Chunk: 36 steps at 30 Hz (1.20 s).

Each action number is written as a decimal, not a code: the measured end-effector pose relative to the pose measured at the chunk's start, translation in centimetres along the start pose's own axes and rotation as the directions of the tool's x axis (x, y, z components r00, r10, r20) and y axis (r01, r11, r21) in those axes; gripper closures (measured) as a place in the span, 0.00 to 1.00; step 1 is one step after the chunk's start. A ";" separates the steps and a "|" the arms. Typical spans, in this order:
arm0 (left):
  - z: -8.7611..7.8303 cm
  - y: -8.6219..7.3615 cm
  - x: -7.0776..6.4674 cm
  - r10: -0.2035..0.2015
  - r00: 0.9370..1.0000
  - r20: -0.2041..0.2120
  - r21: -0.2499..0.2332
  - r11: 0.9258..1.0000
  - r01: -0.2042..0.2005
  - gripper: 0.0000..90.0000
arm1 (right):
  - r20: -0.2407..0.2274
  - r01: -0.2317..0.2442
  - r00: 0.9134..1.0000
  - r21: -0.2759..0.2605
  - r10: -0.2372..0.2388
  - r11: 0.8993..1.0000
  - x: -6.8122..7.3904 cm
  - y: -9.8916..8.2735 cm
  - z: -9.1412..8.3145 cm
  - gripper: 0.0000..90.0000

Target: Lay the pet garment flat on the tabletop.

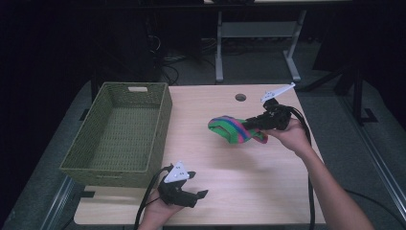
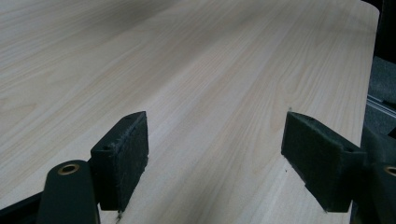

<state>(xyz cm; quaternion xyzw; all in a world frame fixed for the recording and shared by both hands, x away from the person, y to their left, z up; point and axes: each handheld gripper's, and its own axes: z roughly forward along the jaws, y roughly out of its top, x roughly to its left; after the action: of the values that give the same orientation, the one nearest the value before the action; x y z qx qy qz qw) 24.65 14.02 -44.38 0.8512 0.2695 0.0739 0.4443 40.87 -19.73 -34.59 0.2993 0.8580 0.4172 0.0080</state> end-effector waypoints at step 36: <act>-0.3 0.0 0.1 0.001 1.000 -0.007 -0.015 1.000 -0.001 0.25 | -0.063 0.062 0.996 -0.004 -0.062 0.998 3.2 -2.9 -0.3 0.85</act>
<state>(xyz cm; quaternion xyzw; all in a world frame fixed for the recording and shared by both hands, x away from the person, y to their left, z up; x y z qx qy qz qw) 24.65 14.27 -44.24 0.8477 0.2701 0.0789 0.4497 36.69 -19.68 -35.69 0.2595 0.8663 0.4268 -0.0057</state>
